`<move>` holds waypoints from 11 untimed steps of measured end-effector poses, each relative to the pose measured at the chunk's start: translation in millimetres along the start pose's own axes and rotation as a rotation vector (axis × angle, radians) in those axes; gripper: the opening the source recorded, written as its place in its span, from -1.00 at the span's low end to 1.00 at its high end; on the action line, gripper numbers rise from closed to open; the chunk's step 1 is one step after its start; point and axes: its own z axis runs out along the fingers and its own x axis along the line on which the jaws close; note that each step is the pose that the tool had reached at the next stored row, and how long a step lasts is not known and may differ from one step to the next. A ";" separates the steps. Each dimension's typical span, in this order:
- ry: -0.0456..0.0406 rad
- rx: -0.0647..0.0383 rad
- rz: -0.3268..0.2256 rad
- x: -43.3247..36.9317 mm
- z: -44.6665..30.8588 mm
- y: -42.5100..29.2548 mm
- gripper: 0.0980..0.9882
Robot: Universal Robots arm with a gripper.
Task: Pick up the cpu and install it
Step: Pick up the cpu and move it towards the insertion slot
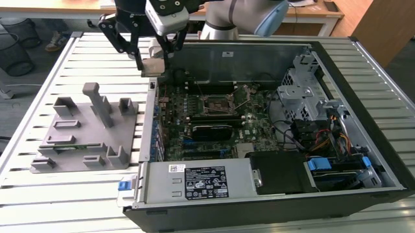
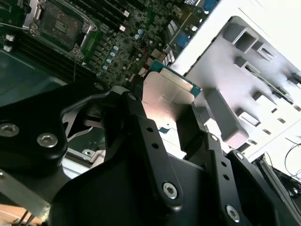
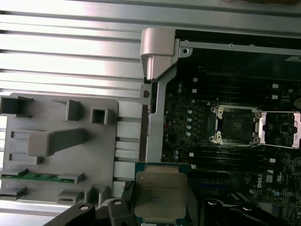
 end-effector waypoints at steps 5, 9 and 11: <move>0.0000 0.000 0.000 -11.0 0.0 -0.3 -0.03; -0.0001 0.000 0.000 -19.7 0.1 -0.5 -0.03; 0.0000 0.000 0.000 -24.0 0.1 -0.6 -0.03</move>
